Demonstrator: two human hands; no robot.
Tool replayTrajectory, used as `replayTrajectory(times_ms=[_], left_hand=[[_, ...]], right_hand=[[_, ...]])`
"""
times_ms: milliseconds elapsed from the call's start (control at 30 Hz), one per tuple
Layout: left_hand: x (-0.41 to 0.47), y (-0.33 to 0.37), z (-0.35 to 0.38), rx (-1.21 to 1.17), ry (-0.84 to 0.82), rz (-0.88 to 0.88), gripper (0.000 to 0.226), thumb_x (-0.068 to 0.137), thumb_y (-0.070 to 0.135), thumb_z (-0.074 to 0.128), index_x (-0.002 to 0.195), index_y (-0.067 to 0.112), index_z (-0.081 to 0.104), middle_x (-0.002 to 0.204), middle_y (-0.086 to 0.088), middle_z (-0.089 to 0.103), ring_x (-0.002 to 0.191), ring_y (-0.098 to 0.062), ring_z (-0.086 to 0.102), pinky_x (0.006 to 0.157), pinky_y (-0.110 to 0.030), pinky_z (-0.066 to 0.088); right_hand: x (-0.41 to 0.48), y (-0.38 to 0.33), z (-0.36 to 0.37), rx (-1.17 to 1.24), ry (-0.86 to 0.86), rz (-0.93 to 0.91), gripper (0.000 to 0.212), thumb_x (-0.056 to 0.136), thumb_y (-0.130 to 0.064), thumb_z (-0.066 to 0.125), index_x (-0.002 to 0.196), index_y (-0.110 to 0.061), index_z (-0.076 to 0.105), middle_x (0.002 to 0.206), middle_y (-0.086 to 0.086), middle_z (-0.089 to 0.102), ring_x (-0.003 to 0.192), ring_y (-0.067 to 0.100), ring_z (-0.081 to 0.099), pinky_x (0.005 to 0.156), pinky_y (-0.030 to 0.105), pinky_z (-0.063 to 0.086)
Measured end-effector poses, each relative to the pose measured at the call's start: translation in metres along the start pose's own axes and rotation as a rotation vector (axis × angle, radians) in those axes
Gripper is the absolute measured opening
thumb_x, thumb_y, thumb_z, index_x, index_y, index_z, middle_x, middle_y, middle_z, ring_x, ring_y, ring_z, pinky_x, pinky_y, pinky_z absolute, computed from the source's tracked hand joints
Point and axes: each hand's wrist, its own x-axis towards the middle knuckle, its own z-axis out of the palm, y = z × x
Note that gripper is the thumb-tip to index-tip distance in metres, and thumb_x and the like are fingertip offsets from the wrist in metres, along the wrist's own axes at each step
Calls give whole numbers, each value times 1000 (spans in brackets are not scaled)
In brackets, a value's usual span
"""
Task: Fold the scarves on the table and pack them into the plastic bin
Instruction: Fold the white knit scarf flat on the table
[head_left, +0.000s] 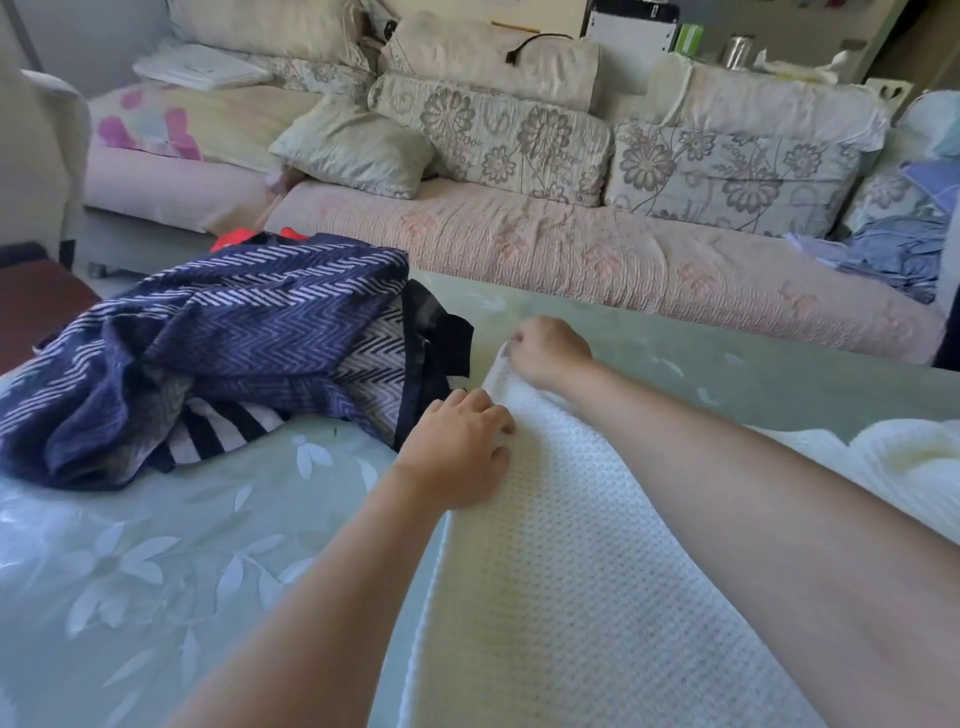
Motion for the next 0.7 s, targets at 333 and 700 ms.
replayTrajectory(times_ms=[333,700], left_hand=[[5,12,-8,51,-4,-98,25,87,26,45,103,28,64,106,10,54,100,-13,49,83,-27,28],[8,26,-1,60,-65,27,49,99,42,34,146,27,34,148,6,39,138,-17,33,109,-35,30]], right_hand=[[18,-4,-13,411,81,420,16,90,-13,55,105,-15,60,103,9,62,85,26,60,62,24,43],[-41,37,-14,93,-44,-94,43,98,-27,46,140,-23,53,147,2,51,133,23,47,111,37,37]])
